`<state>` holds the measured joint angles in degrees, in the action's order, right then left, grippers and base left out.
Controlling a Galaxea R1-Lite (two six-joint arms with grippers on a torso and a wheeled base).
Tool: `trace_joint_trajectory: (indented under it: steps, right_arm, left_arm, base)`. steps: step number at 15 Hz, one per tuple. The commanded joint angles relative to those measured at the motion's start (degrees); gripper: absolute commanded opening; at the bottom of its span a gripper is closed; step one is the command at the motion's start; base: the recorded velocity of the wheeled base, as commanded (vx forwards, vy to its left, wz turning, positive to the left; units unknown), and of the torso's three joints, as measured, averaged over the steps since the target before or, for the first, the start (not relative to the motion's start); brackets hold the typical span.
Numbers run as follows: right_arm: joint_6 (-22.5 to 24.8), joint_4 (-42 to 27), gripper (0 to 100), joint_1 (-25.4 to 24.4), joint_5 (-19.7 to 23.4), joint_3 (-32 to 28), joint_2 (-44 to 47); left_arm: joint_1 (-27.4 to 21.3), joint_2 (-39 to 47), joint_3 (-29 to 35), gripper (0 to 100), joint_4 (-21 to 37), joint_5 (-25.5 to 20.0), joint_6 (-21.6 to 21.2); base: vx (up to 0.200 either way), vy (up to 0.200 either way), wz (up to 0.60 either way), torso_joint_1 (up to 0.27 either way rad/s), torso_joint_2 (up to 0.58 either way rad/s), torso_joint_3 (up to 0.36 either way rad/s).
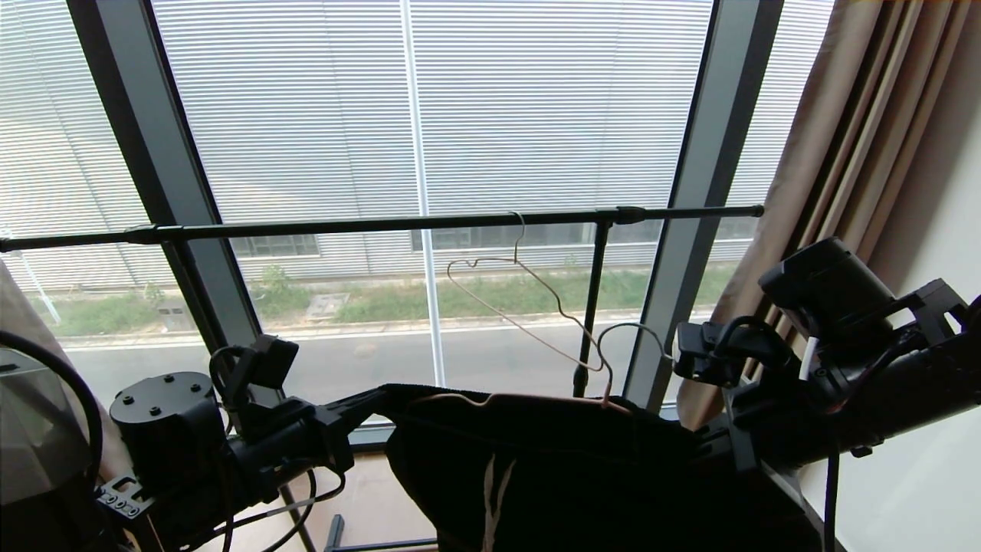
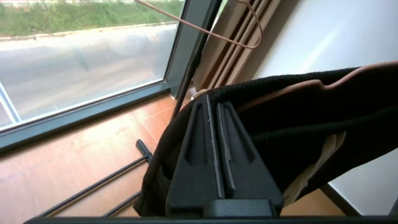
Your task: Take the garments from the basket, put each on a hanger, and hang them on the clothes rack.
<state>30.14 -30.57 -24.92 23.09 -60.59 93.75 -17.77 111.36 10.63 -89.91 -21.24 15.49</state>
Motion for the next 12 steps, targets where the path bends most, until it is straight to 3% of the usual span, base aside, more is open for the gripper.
trace_joint_trajectory:
  steps: [1,4,8,9,12]
  right_arm:
    - [0.01,-0.01,0,-0.04,-0.06,0.03,0.74]
    - [0.01,0.60,0,-0.13,-1.38,0.12,1.00]
    - [-0.08,2.45,0,-1.27,-1.73,1.26,1.70]
    - [-0.08,2.45,0,-1.27,-2.17,1.44,1.79]
    - [-0.16,2.45,0,-1.19,-3.58,1.52,1.97]
  left_arm:
    - [-0.16,-0.36,0.80,0,-0.09,-0.03,-0.29]
    - [0.11,-1.94,1.94,0,1.75,-0.03,-1.26]
    - [-0.07,-6.51,5.45,0,10.80,-0.03,-2.22]
    - [-0.16,-8.18,7.48,0,15.29,0.05,-2.75]
    - [-0.95,-9.06,11.25,0,20.03,0.05,-3.10]
  base:
    - [0.000,0.000,0.00,0.000,0.00,0.000]
    - [0.000,0.000,0.00,0.000,0.00,0.000]
    - [0.000,0.000,0.00,0.000,0.00,0.000]
    - [0.000,0.000,0.00,0.000,0.00,0.000]
    - [0.000,0.000,0.00,0.000,0.00,0.000]
